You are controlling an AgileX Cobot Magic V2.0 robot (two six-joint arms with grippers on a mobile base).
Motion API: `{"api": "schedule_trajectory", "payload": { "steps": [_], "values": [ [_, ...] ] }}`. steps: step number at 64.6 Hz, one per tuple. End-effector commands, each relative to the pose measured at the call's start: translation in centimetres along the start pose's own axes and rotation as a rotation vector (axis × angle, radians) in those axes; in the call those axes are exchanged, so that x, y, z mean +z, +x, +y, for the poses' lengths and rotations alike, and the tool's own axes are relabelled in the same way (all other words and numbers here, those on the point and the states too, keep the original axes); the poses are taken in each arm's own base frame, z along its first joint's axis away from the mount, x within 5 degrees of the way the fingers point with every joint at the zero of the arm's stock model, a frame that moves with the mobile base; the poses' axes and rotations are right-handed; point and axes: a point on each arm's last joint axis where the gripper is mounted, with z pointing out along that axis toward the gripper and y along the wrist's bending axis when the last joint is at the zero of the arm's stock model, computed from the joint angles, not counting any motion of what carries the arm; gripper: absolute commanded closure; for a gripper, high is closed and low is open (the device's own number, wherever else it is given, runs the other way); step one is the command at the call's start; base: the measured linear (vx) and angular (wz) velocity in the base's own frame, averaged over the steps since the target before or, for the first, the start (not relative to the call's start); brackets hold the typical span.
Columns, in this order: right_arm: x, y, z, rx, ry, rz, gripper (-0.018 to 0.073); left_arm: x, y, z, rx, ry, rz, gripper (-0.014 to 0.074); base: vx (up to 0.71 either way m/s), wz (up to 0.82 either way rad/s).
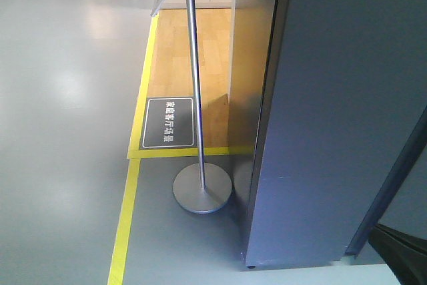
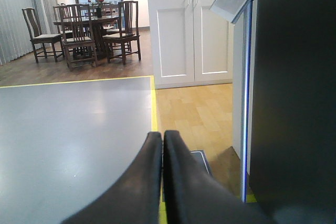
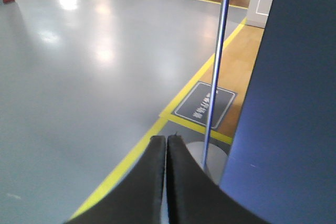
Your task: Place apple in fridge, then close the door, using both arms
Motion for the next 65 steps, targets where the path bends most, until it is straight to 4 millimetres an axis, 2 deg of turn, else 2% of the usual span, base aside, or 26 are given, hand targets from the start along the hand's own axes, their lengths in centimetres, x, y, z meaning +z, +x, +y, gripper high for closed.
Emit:
{"api": "schedule_trajectory", "payload": {
  "steps": [1, 4, 18, 30, 53, 65],
  "values": [
    [-0.5, -0.8, -0.3, -0.036, 0.041, -0.018, 0.0563, 0.0, 0.2, -0.2, -0.010, 0.023, -0.063, 0.0603, 0.00, 0.00],
    [-0.8, -0.6, -0.2, -0.041, 0.054, -0.009, 0.0563, 0.0, 0.2, -0.2, -0.010, 0.023, -0.063, 0.0603, 0.00, 0.00],
    [-1.5, 0.4, -1.1, 0.129, 0.186, -0.020, 0.0563, 0.0, 0.2, -0.2, -0.010, 0.023, -0.063, 0.0603, 0.00, 0.00],
    [-1.6, 2.7, -2.1, 0.214, 0.321, -0.092, 0.0563, 0.0, 0.2, -0.2, -0.010, 0.023, -0.063, 0.0603, 0.00, 0.00],
    [-2.2, 4.9, -2.4, 0.007, 0.467, -0.422, 0.0563, 0.0, 0.2, -0.2, -0.010, 0.023, -0.063, 0.0603, 0.00, 0.00],
    [-2.4, 4.5, -2.3, -0.018, 0.473, -0.453, 0.0563, 0.0, 0.2, -0.2, -0.010, 0.023, -0.063, 0.0603, 0.00, 0.00]
  ]
}}
